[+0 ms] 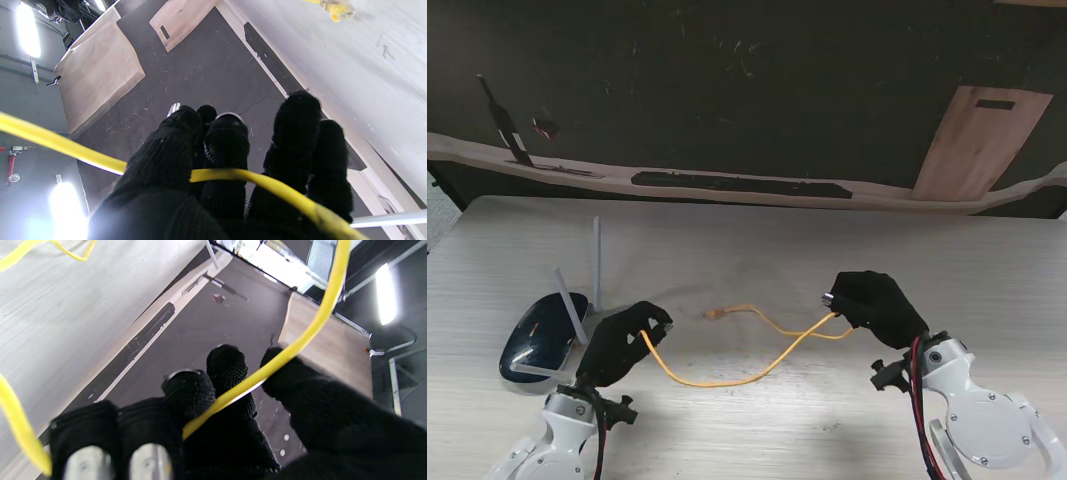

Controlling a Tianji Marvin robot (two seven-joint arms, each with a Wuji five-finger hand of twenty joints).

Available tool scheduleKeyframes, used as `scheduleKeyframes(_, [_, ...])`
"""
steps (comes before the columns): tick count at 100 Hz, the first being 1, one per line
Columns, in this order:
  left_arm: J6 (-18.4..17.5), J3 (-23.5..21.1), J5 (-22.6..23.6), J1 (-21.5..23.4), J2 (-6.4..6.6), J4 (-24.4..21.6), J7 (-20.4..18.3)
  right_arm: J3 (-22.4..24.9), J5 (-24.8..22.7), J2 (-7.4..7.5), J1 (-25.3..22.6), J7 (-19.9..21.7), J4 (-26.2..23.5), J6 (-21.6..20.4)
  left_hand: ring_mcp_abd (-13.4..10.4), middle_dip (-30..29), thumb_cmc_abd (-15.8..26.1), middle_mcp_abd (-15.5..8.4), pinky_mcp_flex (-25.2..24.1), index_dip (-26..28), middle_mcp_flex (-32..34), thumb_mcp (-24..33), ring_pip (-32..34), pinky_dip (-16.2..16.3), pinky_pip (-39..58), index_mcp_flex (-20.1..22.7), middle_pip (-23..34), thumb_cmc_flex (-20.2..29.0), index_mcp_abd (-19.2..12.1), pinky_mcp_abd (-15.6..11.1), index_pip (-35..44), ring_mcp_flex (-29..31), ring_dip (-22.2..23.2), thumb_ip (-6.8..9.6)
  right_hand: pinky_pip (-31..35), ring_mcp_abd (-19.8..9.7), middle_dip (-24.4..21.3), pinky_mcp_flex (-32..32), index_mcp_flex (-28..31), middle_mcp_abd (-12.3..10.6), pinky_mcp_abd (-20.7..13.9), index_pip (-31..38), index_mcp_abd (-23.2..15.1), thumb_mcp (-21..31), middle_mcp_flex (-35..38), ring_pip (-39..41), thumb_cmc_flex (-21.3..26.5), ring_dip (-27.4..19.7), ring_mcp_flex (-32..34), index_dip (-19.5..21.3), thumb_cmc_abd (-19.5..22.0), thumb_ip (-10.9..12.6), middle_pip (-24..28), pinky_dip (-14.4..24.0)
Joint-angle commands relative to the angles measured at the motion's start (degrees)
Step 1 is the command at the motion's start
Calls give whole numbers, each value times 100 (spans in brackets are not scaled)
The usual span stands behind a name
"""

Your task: Untangle the Ethernet cable and plug it into the router

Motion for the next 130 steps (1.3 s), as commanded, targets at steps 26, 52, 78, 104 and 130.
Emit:
scheduleKeyframes(26, [133,-95,-119,115,166,-213,-838,92,-1477,146,-79,-37,329,-426,278,152,-148,59,-91,45,-70,345,-34,61,-50,-74,-2,-24,-16,-181,-184,-161,109,119,1006,-16,-36,15,-424,926,23,407,-612,121,124,-204,357,-597,-102,-535,-813,-312,159,-803])
scheduleKeyframes(52, [507,-124,380,140,271,-310,-1090,-62,-2112,237,-3,154,541,-328,302,266,-122,14,-71,5,-49,397,6,34,-77,-28,121,-4,-65,-222,-241,-168,168,110,-677,502,-360,-286,-652,927,1379,281,-844,171,-433,-1471,616,-1411,-135,-960,-1096,-317,-442,-1400])
scheduleKeyframes(78, [1008,-74,1149,140,345,-397,-1069,-295,-2798,296,62,161,730,-248,171,375,37,-221,794,6,307,187,478,204,503,-40,307,21,-99,8,-270,708,235,94,-2877,780,-877,-3148,-1417,784,1352,-674,-674,402,-1898,-3710,169,-2082,-1554,-1735,-1490,-332,-1488,-1998])
scheduleKeyframes(104, [1203,-55,1571,141,375,-411,-990,-244,-3741,336,-24,-6,765,-320,128,414,-28,-282,958,5,489,106,670,207,674,23,433,20,-129,7,-247,910,172,154,-4591,331,-1275,-5014,-2501,413,574,-1909,-791,522,-3468,-6001,-422,-2427,-3529,-1341,-1887,307,-2449,-2100])
scheduleKeyframes(130, [1291,-109,1628,172,421,-495,-1257,-83,-4049,345,-156,-62,750,-363,161,420,21,-274,885,-27,438,155,679,170,653,-9,454,11,-157,9,-301,825,120,119,-7581,51,-1474,-5944,-3297,321,225,-2070,-1111,338,-4054,-7337,-856,-2716,-4396,-1941,-1992,266,-3064,-1777])
